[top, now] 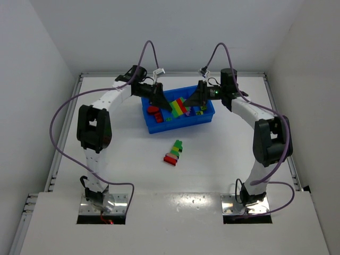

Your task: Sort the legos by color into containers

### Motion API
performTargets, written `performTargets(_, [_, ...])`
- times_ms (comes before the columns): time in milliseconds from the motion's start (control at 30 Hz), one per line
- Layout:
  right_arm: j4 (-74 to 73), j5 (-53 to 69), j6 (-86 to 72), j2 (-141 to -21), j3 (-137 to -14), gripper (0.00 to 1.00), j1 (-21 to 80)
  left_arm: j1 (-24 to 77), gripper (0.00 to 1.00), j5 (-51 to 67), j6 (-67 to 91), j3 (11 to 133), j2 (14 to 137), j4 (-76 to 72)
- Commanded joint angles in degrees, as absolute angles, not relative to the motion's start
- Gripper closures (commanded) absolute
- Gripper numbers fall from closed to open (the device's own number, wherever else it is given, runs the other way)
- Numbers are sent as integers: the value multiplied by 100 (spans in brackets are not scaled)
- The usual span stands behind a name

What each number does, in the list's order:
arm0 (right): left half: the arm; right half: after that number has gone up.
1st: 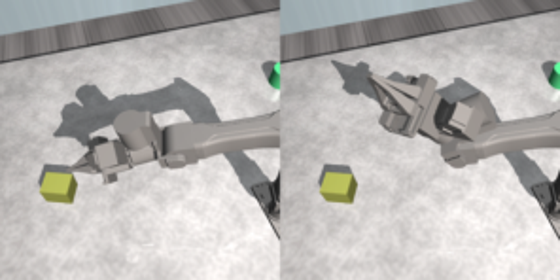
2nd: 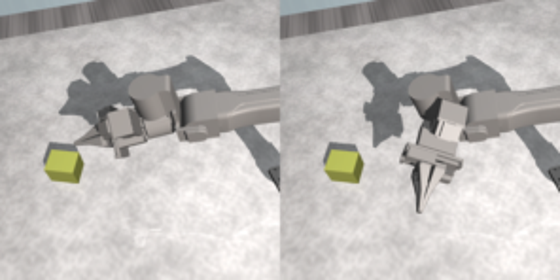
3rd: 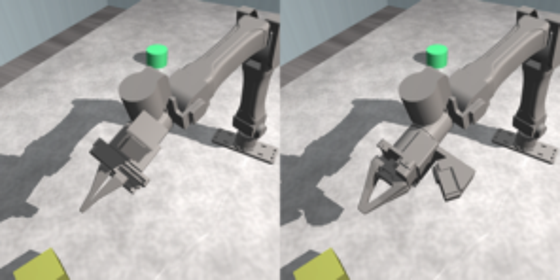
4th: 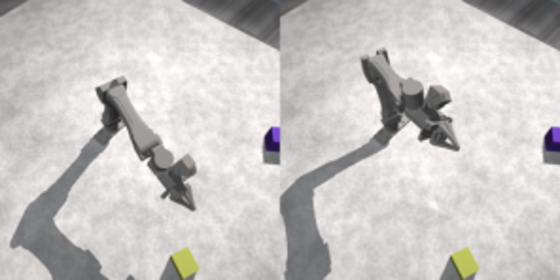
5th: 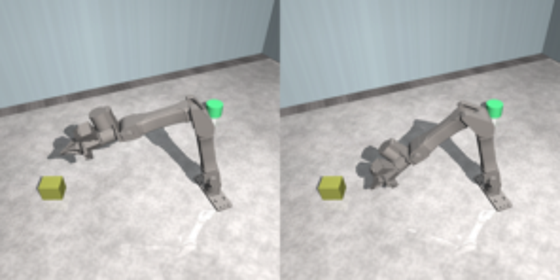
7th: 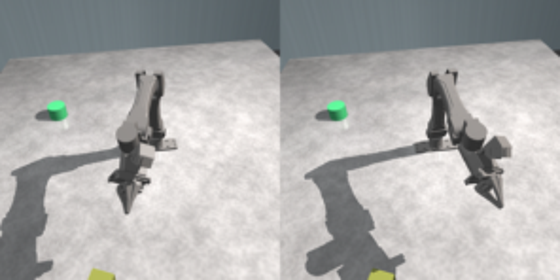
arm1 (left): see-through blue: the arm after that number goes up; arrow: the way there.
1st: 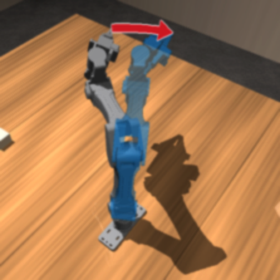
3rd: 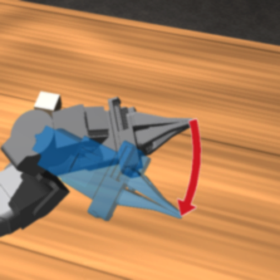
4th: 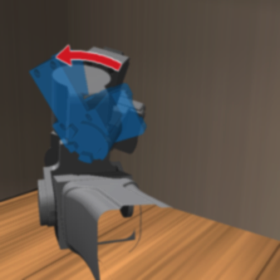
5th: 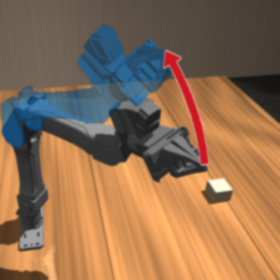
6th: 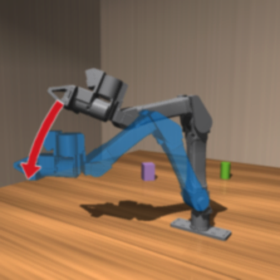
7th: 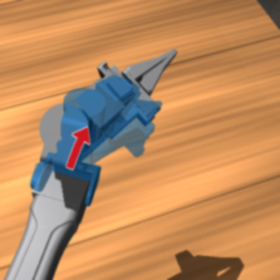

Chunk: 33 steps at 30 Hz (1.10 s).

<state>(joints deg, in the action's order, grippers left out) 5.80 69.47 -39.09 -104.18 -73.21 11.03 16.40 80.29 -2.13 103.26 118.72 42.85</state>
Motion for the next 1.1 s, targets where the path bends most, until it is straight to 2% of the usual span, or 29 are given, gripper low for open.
performTargets(0, [1002, 7022, -4060, -10502, -7576, 100, 1134, 1652, 68, 8640, -615, 10205, 11698, 4184])
performTargets(167, [1239, 7022, -4254, -10503, -7523, 100, 1020, 1652, 83, 8640, -615, 9941, 11593, 4184])
performTargets(333, [1239, 6970, -4254, -10556, -7664, 100, 844, 1600, 88, 8438, -676, 9432, 11409, 4184])
performTargets(500, [1239, 6970, -4307, -10556, -7664, 100, 721, 1468, 88, 7922, -835, 9176, 11355, 4184])
performTargets(700, [1239, 6917, -4307, -10503, -7611, 100, 606, 1581, 80, 6166, -731, 10062, 11715, 4097])
performTargets(867, [1239, 6917, -4307, -10503, -7611, 100, 554, 1582, 80, 4906, -45, 10651, 12093, 3586])
performTargets(1000, [1239, 6917, -4307, -10450, -7559, 100, 501, 1635, 72, 4308, 97, 10854, 12357, 3586])
performTargets(1067, [1239, 6917, -4307, -10450, -7559, 100, 501, 1705, 63, 3991, 97, 10915, 12427, 3586])
